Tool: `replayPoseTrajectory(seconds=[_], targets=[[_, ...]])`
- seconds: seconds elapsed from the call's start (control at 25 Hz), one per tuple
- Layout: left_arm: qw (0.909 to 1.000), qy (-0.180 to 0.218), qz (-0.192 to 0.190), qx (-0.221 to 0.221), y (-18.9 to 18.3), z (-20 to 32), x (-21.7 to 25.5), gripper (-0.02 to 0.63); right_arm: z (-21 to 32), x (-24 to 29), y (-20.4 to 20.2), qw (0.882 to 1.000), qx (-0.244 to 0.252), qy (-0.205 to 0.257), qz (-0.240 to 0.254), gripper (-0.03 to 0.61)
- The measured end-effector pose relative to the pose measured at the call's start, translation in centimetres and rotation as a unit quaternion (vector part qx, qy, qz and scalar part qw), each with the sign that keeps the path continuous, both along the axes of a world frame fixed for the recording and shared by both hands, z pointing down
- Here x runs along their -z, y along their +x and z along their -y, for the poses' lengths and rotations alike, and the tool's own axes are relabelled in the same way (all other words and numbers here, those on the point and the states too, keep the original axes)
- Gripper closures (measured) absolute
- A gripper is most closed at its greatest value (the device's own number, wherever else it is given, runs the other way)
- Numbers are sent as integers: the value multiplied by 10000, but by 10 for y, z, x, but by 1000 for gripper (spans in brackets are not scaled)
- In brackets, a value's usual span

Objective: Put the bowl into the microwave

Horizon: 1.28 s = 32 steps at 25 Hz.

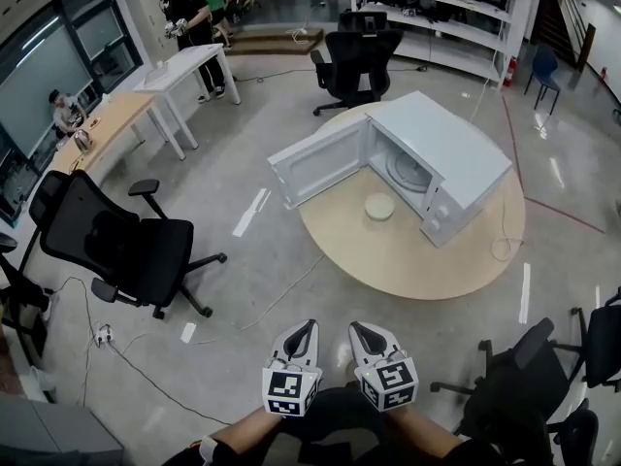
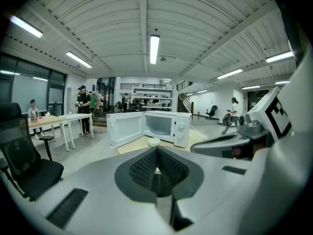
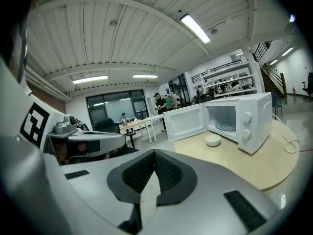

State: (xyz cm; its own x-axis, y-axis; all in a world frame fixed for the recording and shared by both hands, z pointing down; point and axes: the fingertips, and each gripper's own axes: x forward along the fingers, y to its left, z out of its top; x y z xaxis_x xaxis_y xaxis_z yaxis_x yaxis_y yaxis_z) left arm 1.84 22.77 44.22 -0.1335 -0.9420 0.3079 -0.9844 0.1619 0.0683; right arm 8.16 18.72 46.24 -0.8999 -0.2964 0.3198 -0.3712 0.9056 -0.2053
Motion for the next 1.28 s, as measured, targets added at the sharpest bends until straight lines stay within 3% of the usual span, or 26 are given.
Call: replayPoseTrajectory(seconds=[0.64, 1.0, 1.28], targets=[[9994, 15, 306, 135, 2, 79, 15, 568, 81, 15, 1, 9993, 162, 149, 309, 563], [9996, -72, 247, 97, 2, 88, 5, 568, 92, 4, 0, 9996, 97, 27, 245, 563], [9998, -31, 140, -121, -19, 121, -5, 568, 120, -5, -16, 9998, -147, 26, 124, 563]])
